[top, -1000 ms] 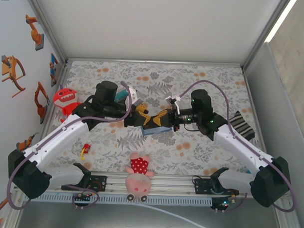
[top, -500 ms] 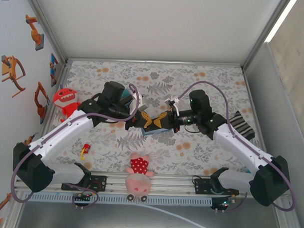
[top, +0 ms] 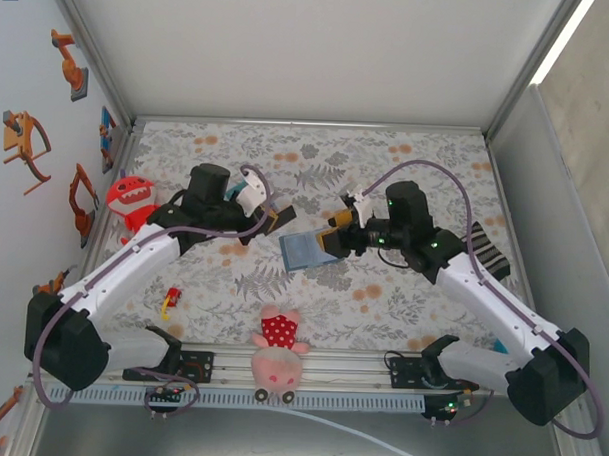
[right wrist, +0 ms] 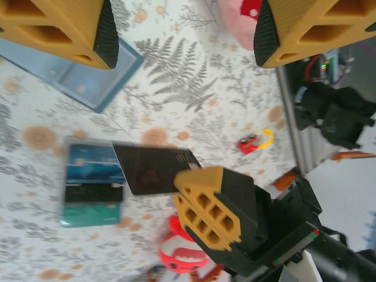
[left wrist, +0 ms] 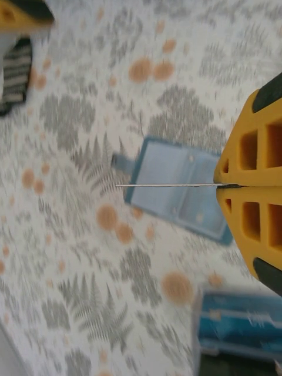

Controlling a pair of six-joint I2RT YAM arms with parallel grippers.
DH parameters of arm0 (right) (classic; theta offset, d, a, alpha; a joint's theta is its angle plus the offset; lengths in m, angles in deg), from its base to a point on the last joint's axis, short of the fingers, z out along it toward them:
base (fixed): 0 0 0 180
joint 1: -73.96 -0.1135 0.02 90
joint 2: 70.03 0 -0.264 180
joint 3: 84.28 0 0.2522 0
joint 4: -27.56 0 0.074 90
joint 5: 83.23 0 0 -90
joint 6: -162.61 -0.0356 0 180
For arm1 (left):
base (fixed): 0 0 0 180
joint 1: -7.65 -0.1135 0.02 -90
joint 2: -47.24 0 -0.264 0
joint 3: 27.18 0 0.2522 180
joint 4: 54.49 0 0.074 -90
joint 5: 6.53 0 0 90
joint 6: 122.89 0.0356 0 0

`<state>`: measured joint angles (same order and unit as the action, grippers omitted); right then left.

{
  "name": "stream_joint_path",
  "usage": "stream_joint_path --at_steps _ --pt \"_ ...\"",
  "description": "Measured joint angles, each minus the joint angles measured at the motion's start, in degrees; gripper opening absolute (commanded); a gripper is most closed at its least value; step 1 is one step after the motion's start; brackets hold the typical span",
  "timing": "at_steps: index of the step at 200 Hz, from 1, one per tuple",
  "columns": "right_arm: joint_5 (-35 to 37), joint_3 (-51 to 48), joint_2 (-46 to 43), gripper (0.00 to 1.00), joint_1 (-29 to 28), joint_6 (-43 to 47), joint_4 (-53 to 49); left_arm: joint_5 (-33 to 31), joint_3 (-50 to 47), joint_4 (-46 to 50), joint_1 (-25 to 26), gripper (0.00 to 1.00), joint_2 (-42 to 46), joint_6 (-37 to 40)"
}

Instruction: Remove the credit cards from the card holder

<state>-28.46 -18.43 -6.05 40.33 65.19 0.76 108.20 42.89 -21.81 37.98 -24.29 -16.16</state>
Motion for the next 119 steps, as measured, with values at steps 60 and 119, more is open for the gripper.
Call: stream_joint_path --at_steps 60,119 --pt "8.9 0.5 2.0 0.65 0.0 -1.5 -1.3 -9.8 0.0 -6.7 -6.1 0.0 -7.6 6.9" --pt "11.4 0.5 2.2 0.65 0.0 -2.7 -1.4 -10.8 2.1 -8.7 -9.3 0.0 -15.2 12.2"
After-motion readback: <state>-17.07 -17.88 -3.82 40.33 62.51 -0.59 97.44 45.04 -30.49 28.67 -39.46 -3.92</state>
